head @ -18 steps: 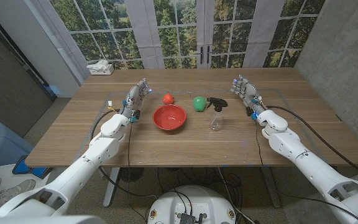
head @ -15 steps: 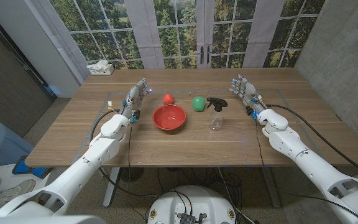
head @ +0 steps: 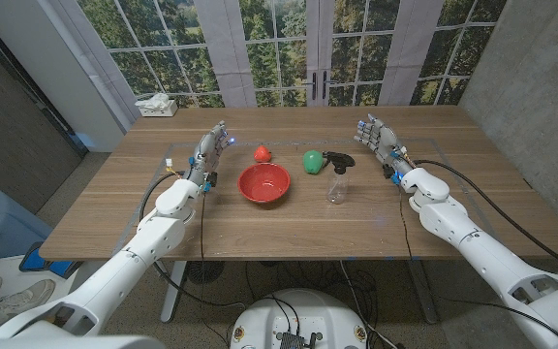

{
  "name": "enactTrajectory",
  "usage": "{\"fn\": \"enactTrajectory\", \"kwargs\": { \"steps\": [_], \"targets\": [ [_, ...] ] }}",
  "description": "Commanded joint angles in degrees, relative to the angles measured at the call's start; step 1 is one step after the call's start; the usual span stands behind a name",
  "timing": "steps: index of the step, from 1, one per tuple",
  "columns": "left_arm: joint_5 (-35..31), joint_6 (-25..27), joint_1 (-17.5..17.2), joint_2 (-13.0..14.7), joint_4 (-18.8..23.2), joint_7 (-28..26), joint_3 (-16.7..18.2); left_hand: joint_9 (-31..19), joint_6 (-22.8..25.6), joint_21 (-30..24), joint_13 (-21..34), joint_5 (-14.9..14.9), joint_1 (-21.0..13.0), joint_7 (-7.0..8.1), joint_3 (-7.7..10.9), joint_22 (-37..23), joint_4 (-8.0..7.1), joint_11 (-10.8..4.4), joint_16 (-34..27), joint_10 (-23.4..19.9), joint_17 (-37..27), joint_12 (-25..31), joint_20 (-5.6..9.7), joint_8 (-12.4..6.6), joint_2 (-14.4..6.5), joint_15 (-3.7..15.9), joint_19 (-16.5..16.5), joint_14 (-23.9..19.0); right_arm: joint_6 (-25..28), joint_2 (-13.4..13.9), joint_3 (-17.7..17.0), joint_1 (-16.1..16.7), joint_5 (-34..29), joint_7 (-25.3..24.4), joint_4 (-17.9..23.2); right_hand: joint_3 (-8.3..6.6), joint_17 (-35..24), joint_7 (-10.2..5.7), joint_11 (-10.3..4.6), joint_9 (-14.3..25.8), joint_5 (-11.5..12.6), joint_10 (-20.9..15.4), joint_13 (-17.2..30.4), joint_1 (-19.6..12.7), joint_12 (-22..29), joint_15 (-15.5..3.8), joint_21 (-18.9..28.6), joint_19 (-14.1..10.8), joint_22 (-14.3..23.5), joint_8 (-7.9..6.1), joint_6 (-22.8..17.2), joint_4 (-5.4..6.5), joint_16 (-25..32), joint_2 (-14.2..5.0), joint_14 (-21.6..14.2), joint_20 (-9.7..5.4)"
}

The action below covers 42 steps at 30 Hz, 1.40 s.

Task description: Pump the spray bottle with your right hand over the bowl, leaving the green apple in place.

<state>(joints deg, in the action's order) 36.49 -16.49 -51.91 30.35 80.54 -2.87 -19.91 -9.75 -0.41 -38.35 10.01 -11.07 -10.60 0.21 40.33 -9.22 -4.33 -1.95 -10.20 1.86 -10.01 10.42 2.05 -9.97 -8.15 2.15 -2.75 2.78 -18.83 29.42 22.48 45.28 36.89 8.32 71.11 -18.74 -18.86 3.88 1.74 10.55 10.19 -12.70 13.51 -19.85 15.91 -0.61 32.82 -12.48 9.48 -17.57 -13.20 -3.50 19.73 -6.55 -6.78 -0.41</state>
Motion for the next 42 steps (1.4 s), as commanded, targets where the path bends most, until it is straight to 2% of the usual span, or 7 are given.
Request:
{"fn": "enactTrajectory", "kwargs": {
  "steps": [1,16,19,27,42],
  "targets": [
    [0.5,-0.1,-0.3,0.2,0.4,0.5,0.3,-0.1,0.0,0.2,0.2,-0.5,0.0,0.05,0.32,-0.2,0.27,-0.29,-0.5,-0.1,-0.2,0.6,2.17,-0.33,-0.9,0.55,0.1,0.4,-1.9,2.0,-0.1,4.0,-3.7,-4.3,5.1,0.09,0.3,0.29,0.19,0.1,0.1,-1.0,-0.1,-0.2,0.1,0.33,-0.2,-0.8,0.3,0.26,-1.0,-0.8,-0.1,1.51,-0.7,0.58],
    [0.9,0.2,-1.1,0.7,1.7,0.3,0.6,-0.1,0.4,0.7,0.2,-0.6,0.4,-0.15,0.37,-0.2,0.38,-0.24,-0.6,-0.4,-0.2,0.7,2.04,-0.45,-1.0,0.59,0.5,0.2,-4.4,3.7,-1.1,8.9,-6.2,-8.3,10.1,0.86,1.0,0.67,0.45,0.2,0.1,-1.4,-0.3,-0.3,-0.2,1.02,-0.8,-1.3,0.3,0.82,-1.4,-2.35,-0.4,3.79,-1.6,1.69],
    [1.0,0.3,-1.1,0.8,1.9,0.6,0.6,-0.1,0.4,0.7,0.2,-0.6,0.4,-0.17,0.38,-0.2,0.4,-0.25,-0.6,-0.5,-0.2,0.8,2.0,-0.45,-1.0,0.54,0.6,0.2,-5.7,3.7,-1.4,9.5,-5.8,-7.7,10.0,1.05,1.1,0.57,0.4,0.2,0.0,-1.5,-0.4,-0.1,-0.3,1.09,-1.0,-1.4,0.3,0.88,-1.6,-2.55,-0.4,4.2,-1.7,1.84],
    [1.5,1.3,-0.7,1.1,2.4,1.2,0.5,-0.1,0.5,0.9,0.2,-0.7,0.5,-0.23,0.42,-0.2,0.42,-0.13,-0.7,-0.7,-0.2,0.8,1.71,-0.48,-1.1,0.53,0.9,0.0,-6.5,4.5,-1.8,11.0,-6.0,-7.7,10.8,1.57,1.2,0.19,0.18,0.2,-0.2,-1.6,-0.4,0.4,-0.4,0.83,-1.2,-1.7,0.3,1.04,-2.0,-2.79,-0.3,5.06,-2.2,1.87],
    [1.8,1.8,-1.2,1.2,3.5,0.7,0.7,-0.1,0.8,1.2,0.2,-0.7,0.9,-0.36,0.42,-0.3,0.3,-0.22,-0.7,-1.0,-0.2,0.9,1.66,-0.56,-1.2,0.53,1.3,-0.2,-5.9,6.2,-2.4,13.9,-8.6,-10.5,14.1,2.29,1.4,-0.28,0.15,0.3,-0.1,-1.6,-0.5,1.2,-0.6,0.66,-1.7,-2.1,0.4,1.49,-2.0,-3.05,-0.4,6.14,-2.3,1.67]
  ]
}}
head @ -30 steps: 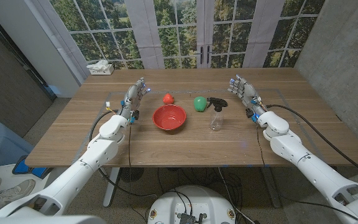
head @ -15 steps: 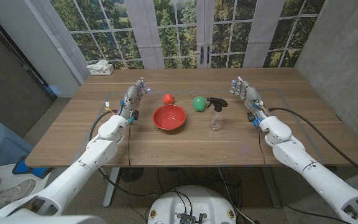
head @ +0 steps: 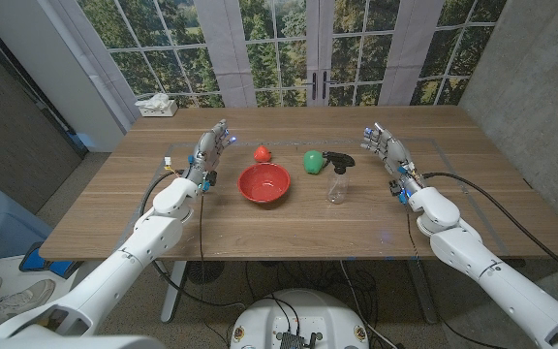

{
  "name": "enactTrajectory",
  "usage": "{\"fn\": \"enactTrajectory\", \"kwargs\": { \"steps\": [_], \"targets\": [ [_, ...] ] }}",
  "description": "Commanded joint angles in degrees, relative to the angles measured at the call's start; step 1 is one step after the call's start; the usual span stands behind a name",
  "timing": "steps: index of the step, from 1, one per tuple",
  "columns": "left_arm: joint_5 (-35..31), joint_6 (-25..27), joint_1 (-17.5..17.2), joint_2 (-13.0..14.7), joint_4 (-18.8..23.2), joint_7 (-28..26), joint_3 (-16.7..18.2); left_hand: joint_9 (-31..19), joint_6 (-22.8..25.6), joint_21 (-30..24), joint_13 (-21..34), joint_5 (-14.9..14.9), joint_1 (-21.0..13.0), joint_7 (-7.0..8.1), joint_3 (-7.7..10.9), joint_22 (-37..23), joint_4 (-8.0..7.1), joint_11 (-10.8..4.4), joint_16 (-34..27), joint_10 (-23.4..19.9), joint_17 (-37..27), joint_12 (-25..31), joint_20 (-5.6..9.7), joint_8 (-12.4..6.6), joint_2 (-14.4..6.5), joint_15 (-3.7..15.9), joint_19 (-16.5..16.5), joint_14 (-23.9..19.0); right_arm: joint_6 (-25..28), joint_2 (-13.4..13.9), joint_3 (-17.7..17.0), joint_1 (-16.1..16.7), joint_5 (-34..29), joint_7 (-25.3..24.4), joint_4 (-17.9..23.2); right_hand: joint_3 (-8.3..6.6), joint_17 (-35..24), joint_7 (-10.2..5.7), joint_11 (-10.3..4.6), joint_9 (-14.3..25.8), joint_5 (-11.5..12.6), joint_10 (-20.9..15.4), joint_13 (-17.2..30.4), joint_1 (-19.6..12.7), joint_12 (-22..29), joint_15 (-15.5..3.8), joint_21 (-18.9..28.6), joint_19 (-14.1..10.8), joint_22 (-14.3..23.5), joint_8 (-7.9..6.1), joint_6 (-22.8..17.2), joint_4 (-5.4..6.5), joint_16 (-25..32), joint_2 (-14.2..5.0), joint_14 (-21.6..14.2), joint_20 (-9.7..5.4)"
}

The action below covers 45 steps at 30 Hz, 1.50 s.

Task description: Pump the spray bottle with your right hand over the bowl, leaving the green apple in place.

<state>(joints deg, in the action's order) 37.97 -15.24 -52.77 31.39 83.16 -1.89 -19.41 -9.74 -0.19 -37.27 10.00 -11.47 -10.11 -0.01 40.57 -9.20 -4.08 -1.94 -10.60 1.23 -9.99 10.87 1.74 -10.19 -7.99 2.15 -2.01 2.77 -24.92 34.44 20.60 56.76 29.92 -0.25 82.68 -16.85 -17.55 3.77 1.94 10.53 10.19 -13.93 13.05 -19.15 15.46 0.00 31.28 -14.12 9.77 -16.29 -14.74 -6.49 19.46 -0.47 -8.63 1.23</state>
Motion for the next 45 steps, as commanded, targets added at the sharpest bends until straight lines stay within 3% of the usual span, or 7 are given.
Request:
{"fn": "enactTrajectory", "kwargs": {
  "steps": [1,11,45],
  "targets": [
    [0.3,0.5,-0.4,0.2,0.9,-0.4,0.2,-0.2,0.6,0.2,0.2,-0.3,0.4,-0.16,0.19,-0.3,0.05,-0.18,-0.3,-0.4,-0.2,0.5,2.0,-0.33,-1.4,0.52,0.5,-0.2,0.1,1.3,-0.5,2.6,-1.6,-1.9,2.6,0.43,0.1,-0.32,-0.02,0.3,-0.1,-0.4,0.0,0.5,-0.2,0.02,-0.2,-0.4,0.1,0.28,-0.4,-0.08,-0.2,0.1,-0.4,0.03],
    [0.5,0.2,-0.5,0.1,1.0,-0.4,0.4,-0.2,0.6,0.5,0.3,-0.4,0.7,-0.13,0.24,-0.3,-0.08,-0.15,-0.3,-0.3,-0.2,0.4,1.9,-0.28,-1.6,0.55,0.7,-0.2,0.4,2.1,-1.9,6.7,-2.3,-5.3,6.3,0.57,0.1,0.52,0.08,0.4,0.0,-0.3,0.0,0.8,-0.4,-0.02,-0.5,-0.5,0.1,0.64,-0.3,-0.19,-0.4,0.14,-0.2,-0.08],
    [2.2,0.4,-1.4,0.9,2.3,1.4,1.0,-0.2,0.5,1.4,0.3,-0.6,1.3,-0.2,0.49,-0.3,-0.42,-0.1,-0.3,-0.3,-0.3,0.3,1.83,-0.19,-2.0,0.5,1.1,-0.2,-0.7,3.1,-4.7,16.5,-9.1,-13.2,13.5,0.6,0.4,0.34,-0.32,0.4,0.2,-0.2,-0.1,0.6,-0.8,-0.4,-1.4,-0.8,0.1,1.49,0.1,-0.84,-0.6,0.15,-0.2,-0.42]
  ]
}}
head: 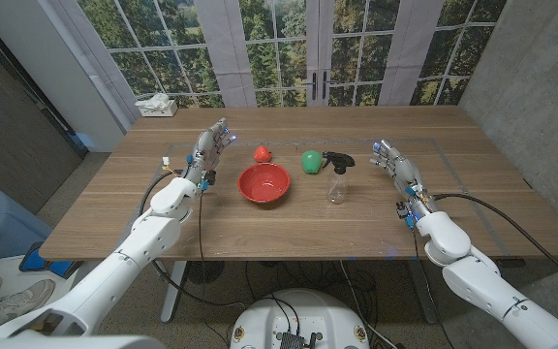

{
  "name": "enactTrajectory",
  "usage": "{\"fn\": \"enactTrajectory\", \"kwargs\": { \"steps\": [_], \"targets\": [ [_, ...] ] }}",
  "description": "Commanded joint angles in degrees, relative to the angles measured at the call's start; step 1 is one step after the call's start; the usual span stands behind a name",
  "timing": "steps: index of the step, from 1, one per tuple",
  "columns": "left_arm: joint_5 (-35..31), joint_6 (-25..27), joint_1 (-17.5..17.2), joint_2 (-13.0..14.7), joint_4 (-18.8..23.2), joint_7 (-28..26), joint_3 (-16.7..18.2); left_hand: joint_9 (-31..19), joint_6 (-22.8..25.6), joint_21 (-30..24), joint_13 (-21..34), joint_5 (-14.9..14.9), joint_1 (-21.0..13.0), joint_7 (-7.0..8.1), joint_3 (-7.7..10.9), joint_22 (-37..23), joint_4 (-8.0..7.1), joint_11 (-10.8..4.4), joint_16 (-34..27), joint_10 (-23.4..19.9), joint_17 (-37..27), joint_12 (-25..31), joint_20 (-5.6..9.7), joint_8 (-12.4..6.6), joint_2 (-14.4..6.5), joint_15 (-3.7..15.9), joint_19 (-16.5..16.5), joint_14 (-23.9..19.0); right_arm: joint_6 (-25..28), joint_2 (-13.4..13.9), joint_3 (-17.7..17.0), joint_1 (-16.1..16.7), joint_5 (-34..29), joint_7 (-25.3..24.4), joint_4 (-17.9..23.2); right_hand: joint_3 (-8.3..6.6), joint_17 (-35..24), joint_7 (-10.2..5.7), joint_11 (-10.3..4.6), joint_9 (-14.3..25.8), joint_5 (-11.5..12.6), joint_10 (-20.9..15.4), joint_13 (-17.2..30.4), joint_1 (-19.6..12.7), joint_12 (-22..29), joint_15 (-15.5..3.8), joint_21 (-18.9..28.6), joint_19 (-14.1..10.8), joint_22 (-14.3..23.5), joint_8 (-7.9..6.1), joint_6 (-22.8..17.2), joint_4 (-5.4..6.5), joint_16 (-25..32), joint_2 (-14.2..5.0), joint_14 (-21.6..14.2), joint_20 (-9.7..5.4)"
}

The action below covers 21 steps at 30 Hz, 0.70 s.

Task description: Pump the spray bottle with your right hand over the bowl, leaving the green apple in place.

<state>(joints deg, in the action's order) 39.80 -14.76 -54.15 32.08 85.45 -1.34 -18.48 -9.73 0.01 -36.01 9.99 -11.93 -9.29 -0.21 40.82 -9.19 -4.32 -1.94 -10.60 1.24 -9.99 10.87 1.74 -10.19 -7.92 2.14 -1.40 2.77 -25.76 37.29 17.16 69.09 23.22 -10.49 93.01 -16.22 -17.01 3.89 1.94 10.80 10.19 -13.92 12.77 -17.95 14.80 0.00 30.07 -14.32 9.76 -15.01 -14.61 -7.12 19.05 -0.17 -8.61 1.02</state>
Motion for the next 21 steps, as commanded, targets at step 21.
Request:
{"fn": "enactTrajectory", "kwargs": {
  "steps": [21],
  "targets": [
    [1.1,-0.8,0.5,0.3,-0.6,2.9,0.1,-0.2,0.3,0.6,0.3,-0.3,0.8,-0.09,0.39,-0.3,-0.33,-0.13,-0.3,-0.4,-0.3,0.4,1.93,-0.2,-2.0,0.43,0.8,-0.3,1.7,0.8,-1.7,7.4,-8.2,-6.1,6.4,-0.23,0.0,-0.62,-0.63,0.2,0.3,0.0,0.2,-1.5,-0.5,-0.57,-0.7,-0.7,0.2,0.81,0.5,-0.97,-0.5,-0.01,0.0,-0.32]
  ]
}}
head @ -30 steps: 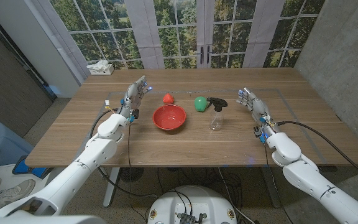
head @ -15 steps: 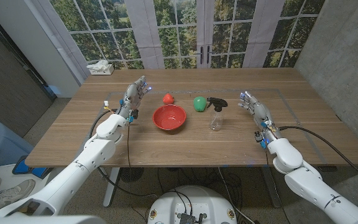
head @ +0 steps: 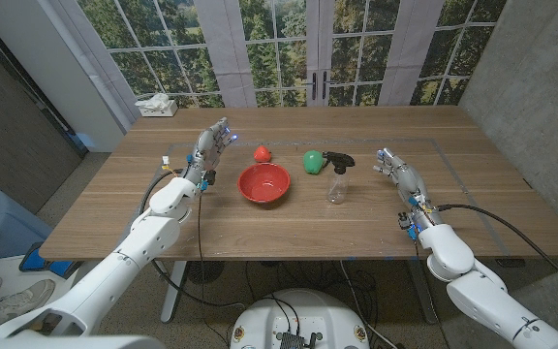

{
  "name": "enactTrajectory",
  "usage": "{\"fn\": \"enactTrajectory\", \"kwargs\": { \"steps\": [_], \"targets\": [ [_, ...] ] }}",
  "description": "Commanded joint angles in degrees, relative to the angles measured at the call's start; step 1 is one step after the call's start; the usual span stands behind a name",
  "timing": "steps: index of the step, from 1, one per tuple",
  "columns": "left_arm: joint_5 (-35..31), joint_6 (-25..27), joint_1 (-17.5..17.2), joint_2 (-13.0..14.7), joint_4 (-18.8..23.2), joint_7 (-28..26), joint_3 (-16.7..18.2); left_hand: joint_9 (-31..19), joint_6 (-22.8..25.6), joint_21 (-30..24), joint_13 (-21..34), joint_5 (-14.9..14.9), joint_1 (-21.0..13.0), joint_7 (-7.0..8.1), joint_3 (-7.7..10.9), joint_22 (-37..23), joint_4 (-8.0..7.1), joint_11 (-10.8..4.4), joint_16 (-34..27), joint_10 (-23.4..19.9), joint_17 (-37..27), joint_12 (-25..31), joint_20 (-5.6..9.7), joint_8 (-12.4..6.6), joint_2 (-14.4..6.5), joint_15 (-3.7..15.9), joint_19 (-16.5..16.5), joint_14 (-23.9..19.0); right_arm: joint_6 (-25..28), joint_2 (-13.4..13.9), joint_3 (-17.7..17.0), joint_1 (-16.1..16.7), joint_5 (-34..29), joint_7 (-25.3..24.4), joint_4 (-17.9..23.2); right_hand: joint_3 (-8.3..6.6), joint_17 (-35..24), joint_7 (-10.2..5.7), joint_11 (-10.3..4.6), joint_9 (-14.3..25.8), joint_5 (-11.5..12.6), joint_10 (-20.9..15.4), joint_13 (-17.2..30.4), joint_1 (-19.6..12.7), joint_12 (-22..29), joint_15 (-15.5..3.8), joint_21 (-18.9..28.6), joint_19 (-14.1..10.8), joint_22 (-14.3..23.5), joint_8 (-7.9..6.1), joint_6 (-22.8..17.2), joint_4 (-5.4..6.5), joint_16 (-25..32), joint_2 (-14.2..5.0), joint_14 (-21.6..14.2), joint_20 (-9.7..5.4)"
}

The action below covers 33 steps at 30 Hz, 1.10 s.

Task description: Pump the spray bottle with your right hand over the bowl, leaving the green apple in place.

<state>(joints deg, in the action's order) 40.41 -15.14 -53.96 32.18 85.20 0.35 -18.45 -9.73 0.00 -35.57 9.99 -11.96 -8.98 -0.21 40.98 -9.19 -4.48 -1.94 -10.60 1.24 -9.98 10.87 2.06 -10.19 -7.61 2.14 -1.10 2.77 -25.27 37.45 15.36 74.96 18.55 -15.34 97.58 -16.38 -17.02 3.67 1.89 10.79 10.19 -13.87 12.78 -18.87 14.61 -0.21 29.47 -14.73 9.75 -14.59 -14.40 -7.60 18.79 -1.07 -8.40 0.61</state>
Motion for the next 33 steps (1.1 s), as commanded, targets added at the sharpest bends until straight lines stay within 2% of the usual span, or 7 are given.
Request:
{"fn": "enactTrajectory", "kwargs": {
  "steps": [1,13,25,33],
  "targets": [
    [0.5,-0.3,0.3,0.2,-0.2,1.3,0.1,-0.2,0.3,0.2,0.3,-0.3,0.5,-0.09,0.23,-0.3,-0.18,-0.1,-0.3,-0.4,-0.3,0.4,1.58,-0.2,-2.3,0.44,0.5,-0.3,1.2,0.7,0.1,1.5,-3.7,-1.2,1.8,-0.1,0.1,-0.49,-0.57,0.2,0.3,0.0,0.2,-0.6,-0.3,-0.43,-0.2,-0.3,0.2,0.43,0.4,-0.57,-0.2,0.93,-0.2,0.09],
    [1.0,0.1,0.2,0.7,0.6,2.5,-0.2,-0.2,0.7,0.5,0.3,-0.3,0.7,-0.26,0.32,-0.3,-0.24,-0.04,-0.4,-0.7,-0.2,0.4,1.53,-0.33,-2.3,0.44,0.8,-0.7,-1.0,1.4,0.5,1.2,-5.7,0.1,0.2,-0.24,0.3,-1.02,-0.69,0.2,0.4,0.3,0.2,-1.6,-0.6,-0.7,-0.6,-0.4,0.2,0.78,0.8,-1.28,-0.4,1.47,-0.2,-0.04],
    [0.7,-0.1,-1.0,1.0,2.6,1.9,-0.2,-0.2,1.1,0.8,0.3,-0.4,1.0,-0.49,0.39,-0.3,-0.35,-0.03,-0.4,-1.1,-0.2,0.6,1.55,-0.42,-2.2,0.49,1.2,-0.9,-0.1,3.0,0.9,0.8,-9.7,0.2,0.5,-0.4,0.5,-1.89,-1.14,0.3,0.6,1.2,0.2,-3.0,-1.1,-0.78,-1.2,-0.3,0.2,1.46,2.1,-2.06,-0.7,2.43,-0.1,0.09],
    [0.2,-0.1,-2.2,1.5,4.5,1.0,-0.1,-0.2,1.3,1.0,0.3,-0.4,1.1,-0.55,0.45,-0.4,-0.38,0.2,-0.4,-1.3,-0.2,0.6,1.53,-0.46,-2.2,0.42,1.4,-1.1,-0.5,3.4,2.2,-1.2,-10.4,1.8,-1.7,-0.59,0.7,-2.0,-1.74,0.3,0.8,1.7,0.3,-4.3,-1.4,-1.26,-1.5,-0.4,0.2,1.8,2.8,-2.49,-1.0,3.13,0.2,0.14]
  ]
}}
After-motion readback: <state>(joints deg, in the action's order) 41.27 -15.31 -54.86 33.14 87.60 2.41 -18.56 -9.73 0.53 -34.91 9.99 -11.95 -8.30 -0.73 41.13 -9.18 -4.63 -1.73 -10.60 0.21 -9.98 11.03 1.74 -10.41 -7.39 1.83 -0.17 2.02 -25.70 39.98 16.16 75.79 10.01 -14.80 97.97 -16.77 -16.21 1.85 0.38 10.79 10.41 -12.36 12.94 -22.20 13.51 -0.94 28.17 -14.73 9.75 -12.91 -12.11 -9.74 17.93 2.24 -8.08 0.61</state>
